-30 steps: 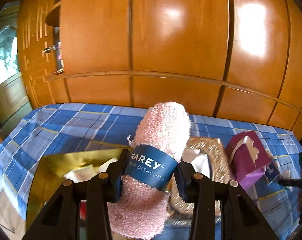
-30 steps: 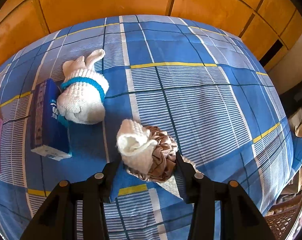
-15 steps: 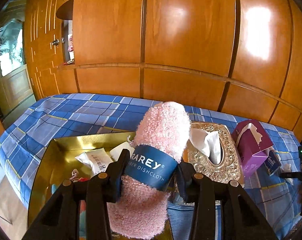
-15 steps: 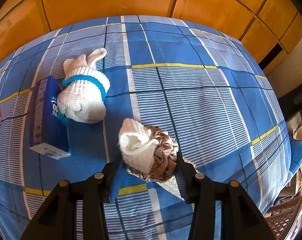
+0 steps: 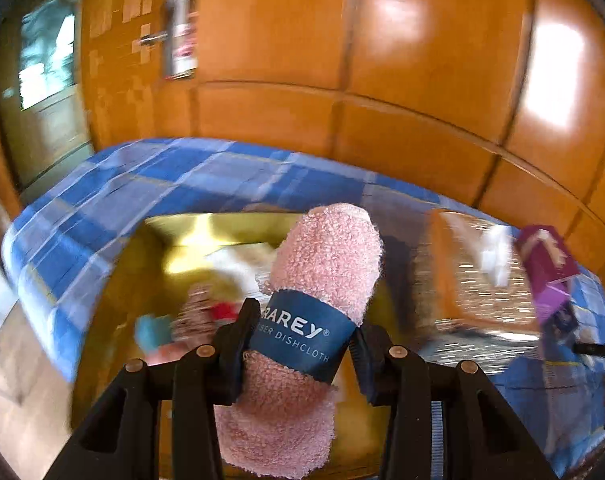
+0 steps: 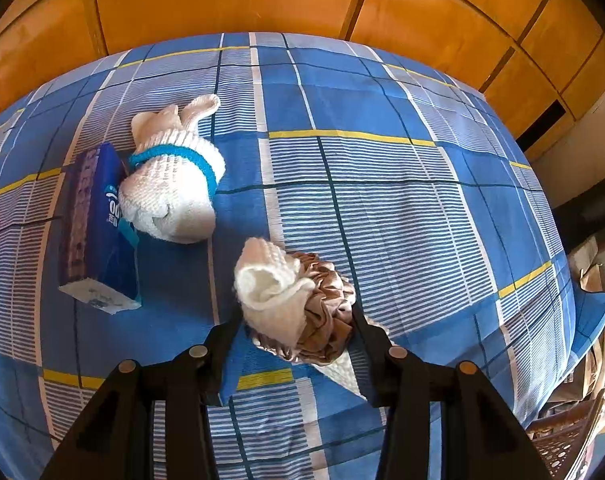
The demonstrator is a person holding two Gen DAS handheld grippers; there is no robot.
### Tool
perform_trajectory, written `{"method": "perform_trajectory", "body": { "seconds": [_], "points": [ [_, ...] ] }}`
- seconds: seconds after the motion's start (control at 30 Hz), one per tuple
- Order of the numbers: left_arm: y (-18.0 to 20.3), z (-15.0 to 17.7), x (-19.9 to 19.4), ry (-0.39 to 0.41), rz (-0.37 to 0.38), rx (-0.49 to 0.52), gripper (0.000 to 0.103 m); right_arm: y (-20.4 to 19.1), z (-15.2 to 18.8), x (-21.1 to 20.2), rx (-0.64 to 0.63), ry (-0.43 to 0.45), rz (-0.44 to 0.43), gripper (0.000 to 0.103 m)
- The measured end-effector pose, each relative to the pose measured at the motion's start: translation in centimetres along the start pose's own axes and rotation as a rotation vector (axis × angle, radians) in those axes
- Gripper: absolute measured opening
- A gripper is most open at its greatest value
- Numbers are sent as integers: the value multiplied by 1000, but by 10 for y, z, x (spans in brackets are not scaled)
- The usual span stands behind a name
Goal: Organize soft objects
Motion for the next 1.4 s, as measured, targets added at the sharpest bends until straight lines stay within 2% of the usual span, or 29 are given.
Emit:
{"method": "perform_trajectory", "body": {
  "seconds": [0.17,0.3,0.53,0.63,0.77,1.03,1.07,1.13,1.17,1.27,1.3,1.4],
  "points": [
    [-79,8,-15,4,-93,-174,43,-1,0,-1,-5,1,4,45],
    [-119,16,-23,7,-119,-277,43,0,1,0,-9,2,6,45],
    [-112,16,-5,-59,39,-356,43,0,1,-1,-13,3,9,45],
    [-110,1,7,-71,74,-373,44,0,1,-2,-14,3,10,45],
    [-117,-20,27,-107,119,-443,44,0,1,-1,-14,3,10,45],
    [-134,-50,91,-187,91,-516,45,-1,1,-1,-17,4,15,45],
    [-136,-49,97,-199,87,-528,47,-1,2,-1,-16,5,16,45],
    [-137,-52,109,-215,81,-515,56,-1,1,-1,-17,5,17,45],
    [-138,-52,111,-218,67,-508,61,-1,1,-1,-17,5,18,45],
    [-140,-48,105,-204,71,-513,62,-1,2,-1,-19,6,21,45],
    [-140,-46,99,-192,51,-503,62,-1,1,-1,-20,6,22,45],
    [-132,-39,77,-137,7,-417,62,-2,2,-1,-19,7,24,45]
  ]
}}
Point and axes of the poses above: each gripper's, at about its wrist camera, not at the fingertips, and x roughly the way its jaws point, y to its right, z to its underside, the point moved 3 cm from there along x, roughly the way its jaws point, and after that the axes turned 5 degrees about -y, right-handed, at the moved point
